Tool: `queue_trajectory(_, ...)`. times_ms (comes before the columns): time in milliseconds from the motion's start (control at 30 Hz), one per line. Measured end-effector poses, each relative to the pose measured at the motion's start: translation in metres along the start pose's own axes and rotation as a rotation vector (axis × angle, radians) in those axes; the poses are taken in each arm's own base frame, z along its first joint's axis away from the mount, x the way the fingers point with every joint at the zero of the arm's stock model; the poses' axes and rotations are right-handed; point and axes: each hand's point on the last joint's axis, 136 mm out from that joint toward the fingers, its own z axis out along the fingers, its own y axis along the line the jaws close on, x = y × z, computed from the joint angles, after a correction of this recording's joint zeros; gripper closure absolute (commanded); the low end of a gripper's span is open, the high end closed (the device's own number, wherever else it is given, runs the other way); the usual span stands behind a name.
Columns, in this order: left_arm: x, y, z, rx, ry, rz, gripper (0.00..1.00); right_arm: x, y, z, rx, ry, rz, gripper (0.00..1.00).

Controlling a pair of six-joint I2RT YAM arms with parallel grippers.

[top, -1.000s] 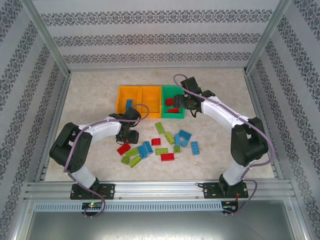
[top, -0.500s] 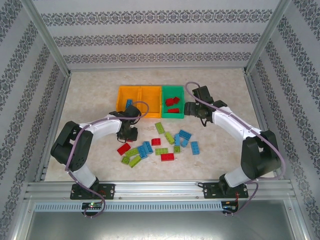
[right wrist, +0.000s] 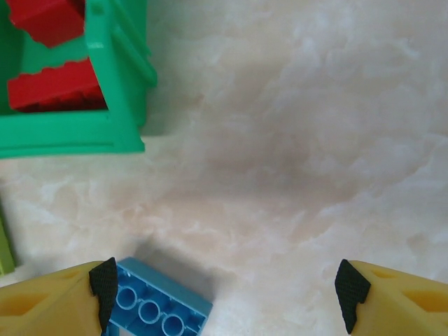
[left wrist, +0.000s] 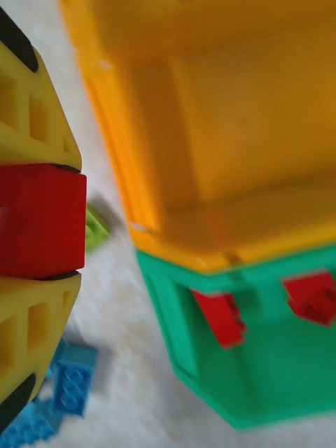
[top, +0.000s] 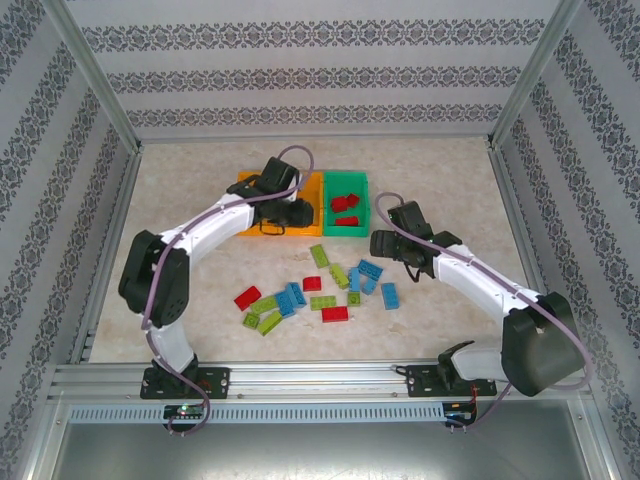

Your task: Sort the legos into containers by color

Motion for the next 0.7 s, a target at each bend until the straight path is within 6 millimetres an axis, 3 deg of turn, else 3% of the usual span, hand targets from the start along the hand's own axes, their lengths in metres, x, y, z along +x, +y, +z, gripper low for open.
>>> queue_trajectory(200, -0.03, -0.025, 0.028, 0.089, -0.001, -0.014, 0.66, 0.028, -0.009, 0.005, 0.013, 0.046, 0.018, 0.17)
queue_trajectory(467, -0.059, -0.053, 0.055, 0.175, -0.008, -0.042, 0.65, 0.055, 0.006, -0.011, -0.036, 0.061, 0.023, 0.17)
queue_trajectory(600, -0.065, -0.058, 0.067, 0.185, -0.007, -0.054, 0.57, 0.077, 0.002, -0.011, -0.025, 0.105, 0.051, 0.18)
queue_trajectory(700, -0.066, -0.056, 0.075, 0.183, -0.002, -0.066, 0.45, 0.096, -0.003, -0.008, -0.005, 0.149, 0.061, 0.18)
